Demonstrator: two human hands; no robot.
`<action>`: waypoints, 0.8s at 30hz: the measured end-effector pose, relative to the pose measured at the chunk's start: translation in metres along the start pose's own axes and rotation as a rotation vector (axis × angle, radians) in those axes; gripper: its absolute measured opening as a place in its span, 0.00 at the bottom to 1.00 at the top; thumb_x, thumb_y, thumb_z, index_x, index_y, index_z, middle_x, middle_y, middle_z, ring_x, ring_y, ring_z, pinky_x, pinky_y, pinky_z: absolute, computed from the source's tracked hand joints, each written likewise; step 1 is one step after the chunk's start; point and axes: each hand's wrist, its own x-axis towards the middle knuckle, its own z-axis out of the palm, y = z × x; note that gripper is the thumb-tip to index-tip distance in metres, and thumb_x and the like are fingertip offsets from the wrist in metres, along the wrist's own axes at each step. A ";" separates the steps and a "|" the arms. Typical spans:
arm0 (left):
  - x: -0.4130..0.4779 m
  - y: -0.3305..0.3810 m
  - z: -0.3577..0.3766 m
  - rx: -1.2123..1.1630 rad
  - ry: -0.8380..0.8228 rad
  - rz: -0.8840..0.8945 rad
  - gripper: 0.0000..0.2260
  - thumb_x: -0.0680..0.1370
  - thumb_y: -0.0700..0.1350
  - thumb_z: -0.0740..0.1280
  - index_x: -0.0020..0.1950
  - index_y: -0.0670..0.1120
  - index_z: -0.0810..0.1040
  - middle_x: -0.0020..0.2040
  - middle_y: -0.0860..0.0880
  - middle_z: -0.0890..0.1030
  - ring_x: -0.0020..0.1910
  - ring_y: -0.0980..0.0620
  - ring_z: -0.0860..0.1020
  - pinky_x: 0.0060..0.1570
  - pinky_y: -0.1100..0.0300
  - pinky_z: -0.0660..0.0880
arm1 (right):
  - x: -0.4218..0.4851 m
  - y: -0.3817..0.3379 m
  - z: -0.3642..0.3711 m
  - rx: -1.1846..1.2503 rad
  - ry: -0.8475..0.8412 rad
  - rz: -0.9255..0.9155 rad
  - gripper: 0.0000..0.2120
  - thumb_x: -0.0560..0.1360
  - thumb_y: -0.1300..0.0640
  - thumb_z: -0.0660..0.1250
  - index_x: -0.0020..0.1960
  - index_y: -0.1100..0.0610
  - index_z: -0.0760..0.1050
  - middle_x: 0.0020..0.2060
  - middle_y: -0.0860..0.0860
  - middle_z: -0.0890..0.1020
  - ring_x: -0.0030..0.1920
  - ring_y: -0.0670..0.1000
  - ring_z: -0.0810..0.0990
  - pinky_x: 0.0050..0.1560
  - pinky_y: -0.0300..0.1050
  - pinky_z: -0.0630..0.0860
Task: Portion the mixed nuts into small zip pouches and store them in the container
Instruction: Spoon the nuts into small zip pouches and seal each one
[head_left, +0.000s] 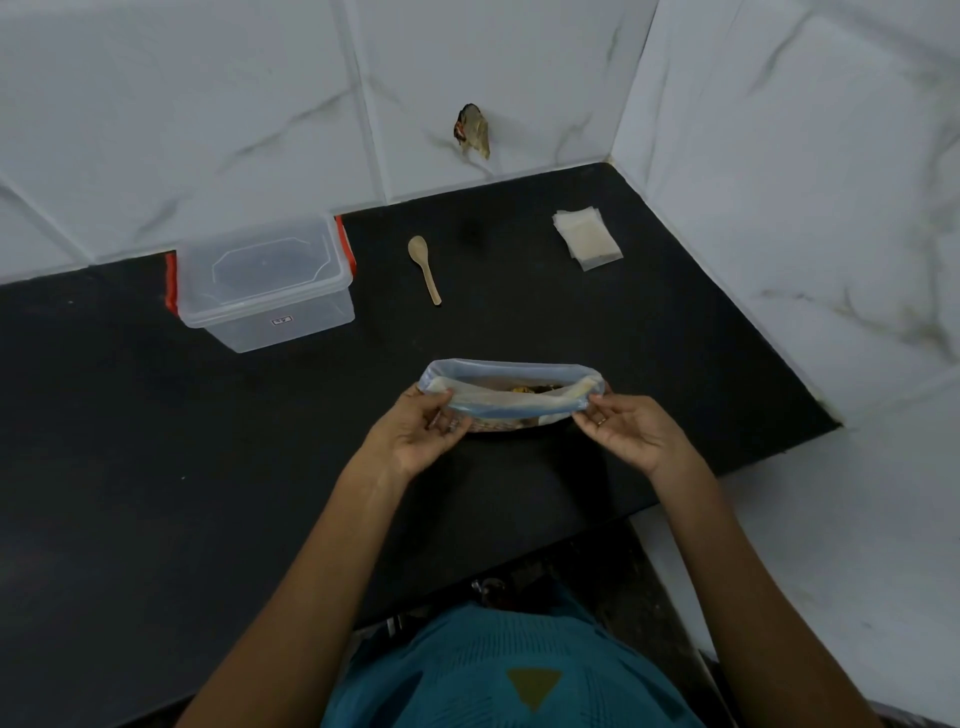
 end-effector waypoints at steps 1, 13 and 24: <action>0.001 -0.001 0.001 -0.019 -0.017 0.014 0.09 0.77 0.33 0.60 0.50 0.46 0.73 0.53 0.43 0.74 0.50 0.48 0.75 0.54 0.50 0.72 | 0.000 0.001 0.000 0.017 -0.004 -0.008 0.09 0.75 0.72 0.56 0.51 0.64 0.72 0.48 0.60 0.77 0.49 0.56 0.78 0.51 0.55 0.73; 0.007 -0.019 0.002 -0.235 0.048 0.025 0.03 0.74 0.35 0.66 0.47 0.36 0.74 0.62 0.36 0.73 0.59 0.45 0.76 0.63 0.58 0.71 | -0.006 0.007 0.007 -0.014 0.091 -0.049 0.06 0.73 0.69 0.63 0.50 0.65 0.73 0.44 0.59 0.80 0.46 0.50 0.80 0.37 0.41 0.81; 0.000 -0.020 0.001 0.051 -0.034 0.095 0.12 0.75 0.31 0.62 0.57 0.40 0.73 0.52 0.40 0.77 0.55 0.44 0.76 0.54 0.51 0.73 | -0.005 0.019 0.010 -0.308 0.093 0.086 0.14 0.74 0.59 0.67 0.56 0.64 0.71 0.48 0.59 0.77 0.48 0.54 0.78 0.37 0.46 0.81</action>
